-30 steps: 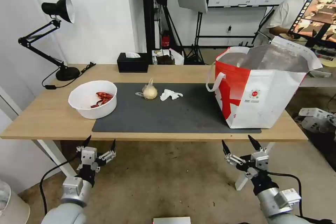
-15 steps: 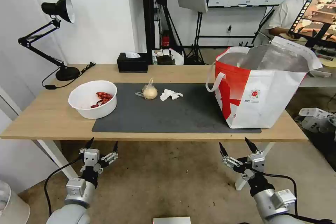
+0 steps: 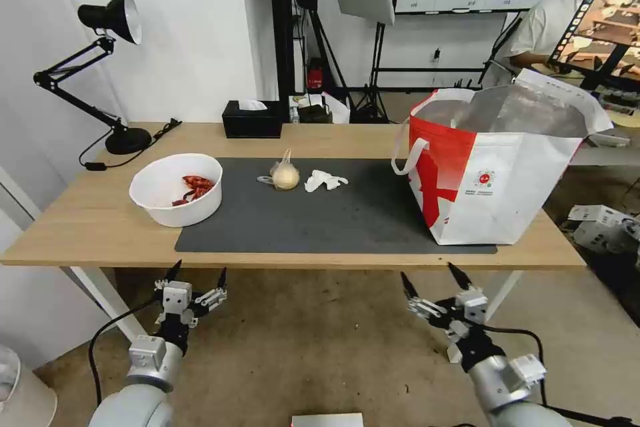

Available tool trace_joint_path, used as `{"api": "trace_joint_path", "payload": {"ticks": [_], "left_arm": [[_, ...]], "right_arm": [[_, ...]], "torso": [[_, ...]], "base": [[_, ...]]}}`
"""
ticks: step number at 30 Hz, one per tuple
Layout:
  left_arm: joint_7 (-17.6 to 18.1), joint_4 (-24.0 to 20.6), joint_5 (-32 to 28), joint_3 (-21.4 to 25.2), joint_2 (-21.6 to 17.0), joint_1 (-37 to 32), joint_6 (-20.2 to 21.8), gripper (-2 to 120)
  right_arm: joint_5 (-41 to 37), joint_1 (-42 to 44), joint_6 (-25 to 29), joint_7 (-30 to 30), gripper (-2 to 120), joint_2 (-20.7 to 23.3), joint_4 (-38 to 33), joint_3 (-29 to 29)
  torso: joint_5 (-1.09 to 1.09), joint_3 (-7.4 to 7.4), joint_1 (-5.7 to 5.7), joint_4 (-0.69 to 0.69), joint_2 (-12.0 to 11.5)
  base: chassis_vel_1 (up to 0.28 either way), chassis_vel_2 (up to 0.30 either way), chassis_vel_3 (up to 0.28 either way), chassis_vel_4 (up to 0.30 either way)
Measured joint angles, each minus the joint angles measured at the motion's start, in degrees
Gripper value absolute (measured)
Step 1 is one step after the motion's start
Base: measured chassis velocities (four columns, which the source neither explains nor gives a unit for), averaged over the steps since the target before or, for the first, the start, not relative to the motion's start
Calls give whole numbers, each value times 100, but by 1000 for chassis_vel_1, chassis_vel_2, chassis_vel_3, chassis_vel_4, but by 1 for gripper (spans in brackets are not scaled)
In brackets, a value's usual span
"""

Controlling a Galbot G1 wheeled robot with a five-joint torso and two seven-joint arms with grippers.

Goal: Pick up the trash from the table and place it into the takeout bag.

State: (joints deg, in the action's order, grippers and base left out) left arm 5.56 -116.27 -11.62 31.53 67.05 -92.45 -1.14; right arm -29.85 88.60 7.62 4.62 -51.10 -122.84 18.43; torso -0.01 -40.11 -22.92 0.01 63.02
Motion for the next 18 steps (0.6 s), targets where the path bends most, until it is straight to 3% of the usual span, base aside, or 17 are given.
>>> {"api": "trace_joint_path", "payload": {"ticks": [6, 9, 10, 12, 13, 16, 18], "left_arm": [[12, -61, 6, 48, 25, -15, -1, 100], [13, -62, 11, 105, 39, -16, 0, 100], [13, -62, 11, 105, 39, -16, 0, 100], [17, -33, -2, 140, 35, 7, 2, 100], [17, -33, -2, 140, 35, 7, 2, 100], [20, 31, -32, 166, 8, 78, 20, 100], [20, 55, -41, 169, -3, 105, 24, 100]], "right_arm": [[-948, -1427, -252, -17, 100, 754, 364, -672], [-1381, -2731, -384, 129, 100, 968, 896, -1473], [-1381, -2731, -384, 129, 100, 968, 896, -1473], [-1684, -3663, -594, 390, 100, 911, 1289, -2199], [-1684, -3663, -594, 390, 100, 911, 1289, -2199], [-2233, -5074, -908, 761, 100, 526, 2051, -3348], [-2327, -5526, -965, 844, 100, 351, 2351, -3629]], "torso": [[1, -1, -1, -2, 0], [3, 0, -1, 0, 0], [3, 0, -1, 0, 0], [1, -1, -1, -1, 0], [1, -1, -1, -1, 0], [-2, -1, -1, 2, -1], [1, 0, -1, 0, 0]], "base": [[0, 0, 0, 0], [0, 0, 0, 0], [0, 0, 0, 0], [0, 0, 0, 0], [0, 0, 0, 0], [0, 0, 0, 0], [0, 0, 0, 0]]}}
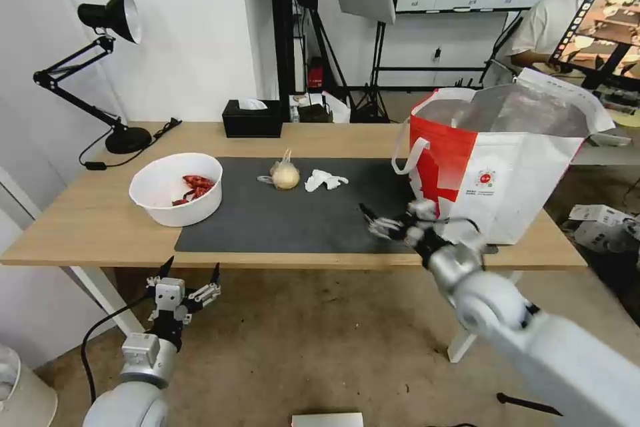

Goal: Pick up the trash from the table and place it into the takeout bag.

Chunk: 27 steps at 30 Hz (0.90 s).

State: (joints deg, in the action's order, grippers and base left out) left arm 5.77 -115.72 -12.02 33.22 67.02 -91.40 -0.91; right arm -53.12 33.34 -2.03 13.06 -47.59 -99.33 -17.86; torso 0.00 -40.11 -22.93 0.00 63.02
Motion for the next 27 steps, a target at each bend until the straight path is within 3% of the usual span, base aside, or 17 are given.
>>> {"api": "trace_joint_path", "payload": {"ticks": [1, 2, 5, 6, 9, 10, 13, 18, 27], "left_arm": [[2, 35, -17, 5, -9, 29, 4, 100], [2, 35, -17, 5, -9, 29, 4, 100], [5, 73, -37, 23, -10, 50, 9, 100], [5, 73, -37, 23, -10, 50, 9, 100], [7, 92, -41, 54, 0, 43, 10, 100], [7, 92, -41, 54, 0, 43, 10, 100], [6, 96, -42, 93, 21, 10, 6, 100], [-39, 112, 23, 137, 30, -34, -70, 100], [-76, 134, 57, 165, 29, -48, -114, 100]], "right_arm": [[-79, -539, -84, 93, 100, -288, 442, -400], [-79, -539, -84, 93, 100, -288, 442, -400], [-160, -1529, -344, 262, 100, -1056, 1511, -1084], [-160, -1529, -344, 262, 100, -1056, 1511, -1084], [-202, -2244, -709, 274, 100, -1824, 2691, -1441], [-202, -2244, -709, 274, 100, -1824, 2691, -1441], [-189, -2575, -1085, 251, 100, -2374, 3575, -1472], [-147, -2693, -1315, 188, 100, -2720, 4090, -1413], [-105, -2649, -1554, 213, 100, -2854, 4197, -1388]], "torso": [[5, 0, 0, 0, 0], [5, 0, 0, 0, 0], [3, -1, -1, -2, -1], [3, -1, -1, -2, -1], [1, 0, 0, -3, -1], [1, 0, 0, -3, -1], [1, -1, -1, -2, -1], [1, 0, 0, -1, 0], [1, 1, 1, -1, 0]], "base": [[0, 0, 0, 0], [0, 0, 0, 0], [0, 0, 0, 0], [0, 0, 0, 0], [0, 0, 0, 0], [0, 0, 0, 0], [0, 0, 0, 0], [0, 0, 0, 0], [0, 0, 0, 0]]}}
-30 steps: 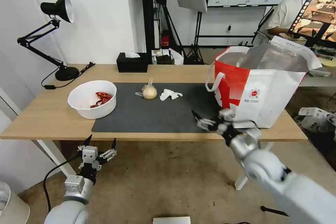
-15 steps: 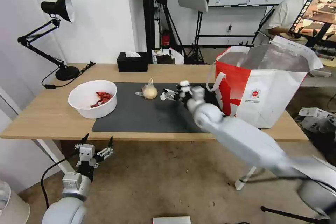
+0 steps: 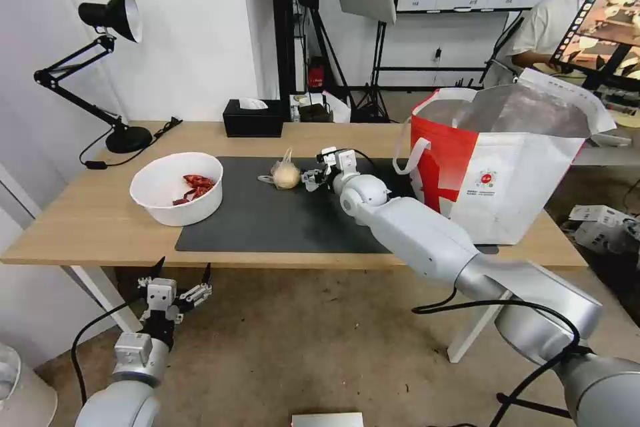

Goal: Pick up the trash from the table and place it into the takeout bag.

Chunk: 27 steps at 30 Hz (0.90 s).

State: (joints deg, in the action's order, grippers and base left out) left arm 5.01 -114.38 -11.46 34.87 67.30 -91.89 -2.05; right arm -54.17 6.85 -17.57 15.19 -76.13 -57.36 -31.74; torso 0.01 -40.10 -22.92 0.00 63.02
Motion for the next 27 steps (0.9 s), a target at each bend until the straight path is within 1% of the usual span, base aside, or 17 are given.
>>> {"api": "trace_joint_path", "payload": {"ticks": [5, 6, 7, 8, 10, 11, 12, 13, 14, 15, 17, 18, 19, 21, 23, 26, 27], "left_arm": [[-3, 9, 0, 2, 6, -3, -16, 100], [-4, 9, 0, 2, 12, -3, -19, 100], [-4, 9, 0, 1, 22, -4, -22, 100], [-4, 9, 0, 1, 22, -4, -22, 100], [-4, 9, -2, -4, 39, -5, -25, 100], [-4, 9, -2, -4, 39, -5, -25, 100], [-4, 9, -2, -9, 44, -5, -25, 100], [-5, 9, -2, -20, 48, -5, -26, 100], [-5, 9, -2, -28, 48, -5, -27, 100], [-5, 9, -2, -28, 48, -5, -27, 100], [-5, 9, -3, -38, 47, -6, -28, 100], [-5, 9, -4, -41, 43, -7, -29, 100], [-5, 9, -4, -41, 43, -7, -29, 100], [-4, 9, -8, -46, 32, -10, -38, 100], [-2, 13, -9, -49, 30, -9, -40, 100], [0, 31, -13, -76, 27, 3, -46, 100], [0, 31, -13, -76, 27, 3, -46, 100]], "right_arm": [[77, 74, -95, 127, 100, -7, 0, 9], [81, 83, -98, 137, 98, -6, 0, 18], [82, 96, -101, 148, 92, -4, 0, 28], [82, 96, -101, 148, 92, -4, 0, 28], [82, 123, -113, 172, 84, 10, -2, 50], [82, 123, -113, 172, 84, 10, -2, 50], [82, 129, -114, 173, 80, 17, -5, 53], [80, 137, -115, 173, 70, 25, -8, 65], [74, 141, -115, 173, 64, 29, -12, 76], [74, 141, -115, 173, 64, 29, -12, 76], [38, 155, -115, 172, 53, 41, -28, 90], [-20, 179, -115, 170, 50, 53, -58, 99], [-20, 179, -115, 170, 50, 53, -58, 99], [-88, 248, -113, 170, 38, 94, -126, 123], [-98, 271, -111, 171, 35, 110, -149, 133], [-113, 344, -77, 171, 20, 144, -223, 162], [-113, 344, -77, 171, 20, 144, -223, 162]], "torso": [[-1, 0, 0, 1, 0], [-1, 0, 0, 1, 0], [-1, 0, 0, 1, 0], [-1, 0, 0, 1, 0], [-1, 0, 0, 1, 0], [-1, 0, 0, 1, 0], [-1, 0, 0, 1, 0], [-1, 0, 0, 1, 1], [-1, 0, 0, 1, 1], [-1, 0, 0, 1, 1], [-1, 0, 0, 1, 1], [-1, 0, 0, 1, 1], [-1, 0, 0, 1, 1], [-1, 0, 0, 1, 1], [-1, 0, 0, 1, 1], [-1, 0, 1, 0, 1], [-1, 0, 1, 0, 1]], "base": [[0, 0, 0, 0], [0, 0, 0, 0], [0, 0, 0, 0], [0, 0, 0, 0], [0, 0, 0, 0], [0, 0, 0, 0], [0, 0, 0, 0], [0, 0, 0, 0], [0, 0, 0, 0], [0, 0, 0, 0], [0, 0, 0, 0], [0, 0, 0, 0], [0, 0, 0, 0], [0, 0, 0, 0], [0, 0, 0, 0], [0, 0, 0, 0], [0, 0, 0, 0]]}}
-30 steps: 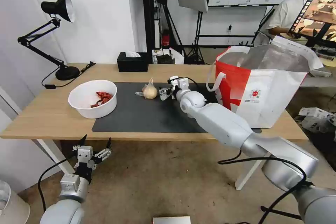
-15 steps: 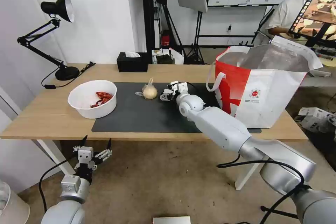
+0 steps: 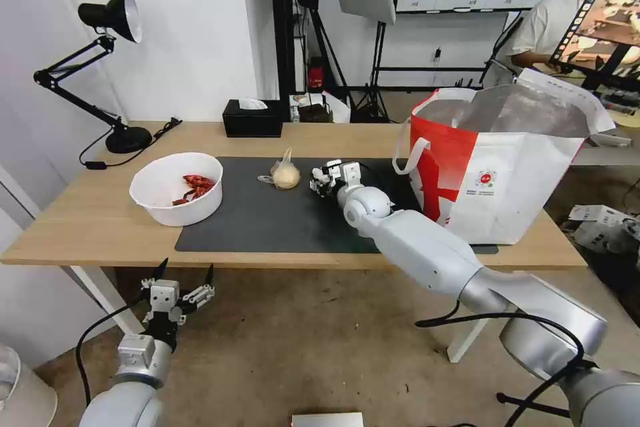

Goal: Pick up the trash from the table and place it into the takeout bag.

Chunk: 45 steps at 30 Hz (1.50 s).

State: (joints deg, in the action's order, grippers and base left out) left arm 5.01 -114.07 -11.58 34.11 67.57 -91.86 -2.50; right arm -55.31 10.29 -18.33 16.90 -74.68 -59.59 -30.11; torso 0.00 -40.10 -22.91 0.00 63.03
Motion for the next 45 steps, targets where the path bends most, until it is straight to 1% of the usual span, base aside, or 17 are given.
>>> {"api": "trace_joint_path", "payload": {"ticks": [5, 7, 10, 12, 13, 16, 17, 20, 21, 24, 29, 34, 35, 38, 39, 41, 45], "left_arm": [[3, 27, -6, -30, 0, 5, -25, 100], [6, 28, -9, -30, -2, 3, -29, 100], [13, 10, -26, -23, -7, -2, -36, 100], [22, -62, -48, -9, 13, -38, -43, 100], [22, -62, -48, -9, 13, -38, -43, 100], [30, -78, -51, -4, 20, -95, -71, 100], [30, -78, -51, -4, 20, -95, -71, 100], [42, -132, -41, -5, 36, -128, -74, 100], [42, -132, -41, -5, 36, -128, -74, 100], [41, -214, -26, -38, 41, -145, -74, 100], [19, -260, -41, -104, 42, -138, -101, 100], [-20, -506, -144, -224, 54, -170, -123, 100], [-20, -506, -144, -224, 54, -170, -123, 100], [-60, -696, -165, -290, 70, -197, -120, 100], [-60, -696, -165, -290, 70, -197, -120, 100], [-68, -741, -170, -300, 68, -206, -117, 100], [-85, -771, -197, -295, 55, -245, -115, 100]], "right_arm": [[12, 141, 239, -1, 0, 19, -103, 93], [23, 177, 317, -1, 0, 64, -208, 116], [47, 336, 495, 50, 0, 340, -783, 195], [157, 728, 702, 147, 0, 947, -1907, 445], [157, 728, 702, 147, 0, 947, -1907, 445], [420, 1260, 840, -30, 0, 1857, -3198, 1071], [420, 1260, 840, -30, 0, 1857, -3198, 1071], [720, 1600, 842, -397, 0, 2610, -4028, 1572], [720, 1600, 842, -397, 0, 2610, -4028, 1572], [723, 1986, 893, -674, 0, 3178, -4668, 2147], [375, 2205, 1031, -571, 0, 3563, -5157, 2716], [101, 1931, 1062, 337, 0, 3841, -5229, 2950], [101, 1931, 1062, 337, 0, 3841, -5229, 2950], [-123, 1713, 735, 1356, 0, 3885, -5123, 2948], [-123, 1713, 735, 1356, 0, 3885, -5123, 2948], [-375, 1662, 517, 1884, 0, 3903, -5123, 2934], [-670, 1607, 371, 2237, 0, 3940, -5060, 2916]], "torso": [[0, 0, 0, 0, 0], [-1, -1, -1, -1, -1], [0, 0, 0, -1, 0], [-2, 0, 0, 0, 0], [-2, 0, 0, 0, 0], [-2, 0, 0, 1, 0], [-2, 0, 0, 1, 0], [-2, 0, 0, 2, 0], [-2, 0, 0, 2, 0], [-1, 0, 0, 2, 0], [-1, 1, 1, 2, 0], [-1, 0, 1, 0, 0], [-1, 0, 1, 0, 0], [-1, 0, 0, 0, 0], [-1, 0, 0, 0, 0], [-1, 0, 0, 0, 0], [-1, 0, 0, 0, 0]], "base": [[0, 0, 0, 0], [0, 0, 0, 0], [0, 0, 0, 0], [0, 0, 0, 0], [0, 0, 0, 0], [0, 0, 0, 0], [0, 0, 0, 0], [0, 0, 0, 0], [0, 0, 0, 0], [0, 0, 0, 0], [0, 0, 0, 0], [0, 0, 0, 0], [0, 0, 0, 0], [0, 0, 0, 0], [0, 0, 0, 0], [0, 0, 0, 0], [0, 0, 0, 0]]}}
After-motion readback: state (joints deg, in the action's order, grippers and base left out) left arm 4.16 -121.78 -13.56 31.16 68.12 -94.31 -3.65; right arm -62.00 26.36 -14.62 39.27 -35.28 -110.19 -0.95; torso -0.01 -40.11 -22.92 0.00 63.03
